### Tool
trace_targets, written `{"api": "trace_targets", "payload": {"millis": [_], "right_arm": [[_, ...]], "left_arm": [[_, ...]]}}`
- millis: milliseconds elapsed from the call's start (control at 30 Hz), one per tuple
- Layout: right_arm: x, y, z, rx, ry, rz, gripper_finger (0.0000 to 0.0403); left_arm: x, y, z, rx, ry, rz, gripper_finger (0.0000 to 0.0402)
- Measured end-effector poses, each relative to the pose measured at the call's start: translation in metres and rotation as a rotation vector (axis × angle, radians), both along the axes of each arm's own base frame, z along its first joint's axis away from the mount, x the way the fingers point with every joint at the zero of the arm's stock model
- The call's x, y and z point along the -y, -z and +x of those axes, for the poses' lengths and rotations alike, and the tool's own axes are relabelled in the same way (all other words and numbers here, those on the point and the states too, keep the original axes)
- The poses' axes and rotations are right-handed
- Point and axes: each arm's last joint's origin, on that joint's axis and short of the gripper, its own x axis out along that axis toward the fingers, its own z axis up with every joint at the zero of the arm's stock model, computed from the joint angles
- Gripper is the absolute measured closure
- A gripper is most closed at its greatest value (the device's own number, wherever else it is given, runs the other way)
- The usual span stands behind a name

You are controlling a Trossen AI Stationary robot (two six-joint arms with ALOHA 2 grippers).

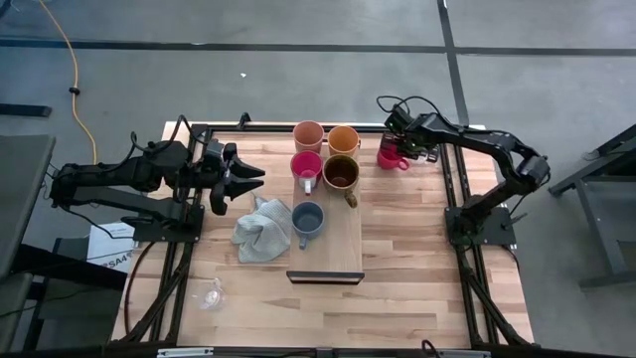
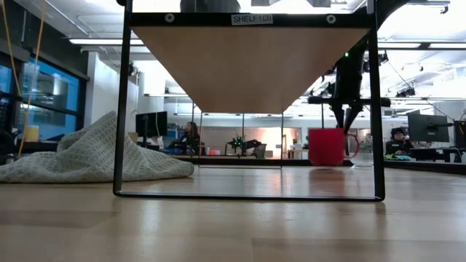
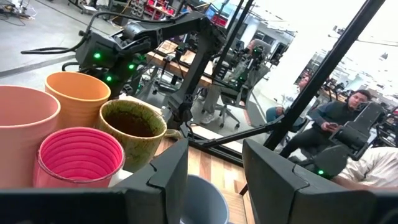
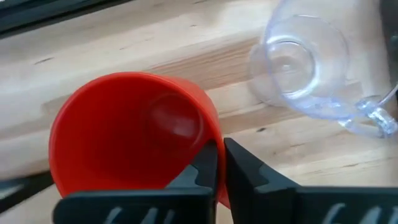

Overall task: Stack small to large cups/mugs on shelf
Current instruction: Put the red mug on the shelf

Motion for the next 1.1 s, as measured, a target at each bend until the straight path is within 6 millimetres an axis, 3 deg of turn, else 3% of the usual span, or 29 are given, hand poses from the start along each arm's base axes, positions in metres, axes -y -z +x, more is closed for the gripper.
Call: {"api": "trace_targets", "payload": {"millis": [267,600,900,1000,1100], "right_arm": [[-0.031,-0.037,0.0,0.093,-0.161,-0.091,0.0402],[-0.089,-0.092,-0.028,0.31,-0.396,-0.169,0.0402],[-0.154,-0.111,-0.074,0.449,-0.772,0.095,0.0403],[-0.168,-0.115,-0.072,0.51,-0.866,0.118,0.0403],[-0.179,-0.122,-0.057,0.628,-0.935,0.088,0.0403]], "left_arm": [[0.0,0.0,0.0,0.0,0.0,0.0,0.0261],[0.0,0.0,0.0,0.0,0.0,-0.002,0.0261],[0.0,0.0,0.0,0.0,-0.005,-0.003,0.0261],[-0.001,0.0,0.0,0.0,-0.037,-0.001,0.0261],[-0.001,0.0,0.0,0.003,-0.047,-0.019,0.0261]]}}
